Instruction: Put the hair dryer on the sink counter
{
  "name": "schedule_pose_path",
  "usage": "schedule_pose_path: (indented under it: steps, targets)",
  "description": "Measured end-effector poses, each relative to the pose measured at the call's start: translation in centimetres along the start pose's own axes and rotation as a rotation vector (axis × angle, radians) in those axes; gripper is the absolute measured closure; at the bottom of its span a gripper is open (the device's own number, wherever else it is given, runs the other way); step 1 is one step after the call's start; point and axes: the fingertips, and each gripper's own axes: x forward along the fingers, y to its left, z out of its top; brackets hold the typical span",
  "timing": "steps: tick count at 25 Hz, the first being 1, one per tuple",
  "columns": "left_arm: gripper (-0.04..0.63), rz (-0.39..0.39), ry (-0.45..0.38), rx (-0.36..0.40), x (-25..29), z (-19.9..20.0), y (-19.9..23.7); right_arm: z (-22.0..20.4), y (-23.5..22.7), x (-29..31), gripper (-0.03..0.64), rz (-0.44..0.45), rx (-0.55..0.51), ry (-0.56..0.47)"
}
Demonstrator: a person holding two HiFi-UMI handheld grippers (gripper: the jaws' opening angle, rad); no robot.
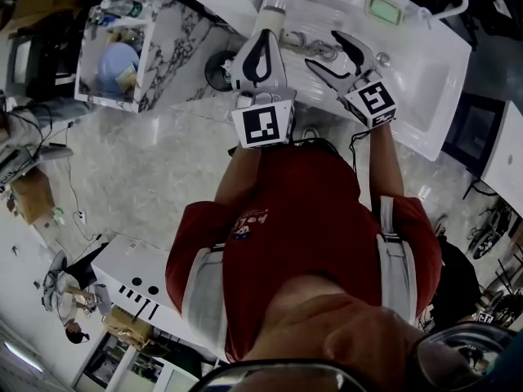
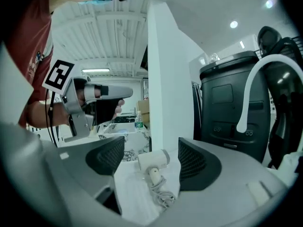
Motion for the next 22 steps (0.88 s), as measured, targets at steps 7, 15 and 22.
schedule_pose_path:
  steps: [7,15,22]
  targets:
    - [0.594,0.023,-0.04,0.02,-1.2,1.3,-0.5,4.3,1.0,-3.5,0.259,-0.021,-0.005,-0.124]
    - [0.594,0.019,-0.082,0.023,-2.8,2.9,-2.0,8.6,1.4,-8.4,0.267,-0.152,-0.083,-0.281]
    - [0.594,-0.002,-0.112,0.017,-4.5,3.8,-3.7,10.8,2.1,-12.4,0.275,-0.273,-0.15,-0.354]
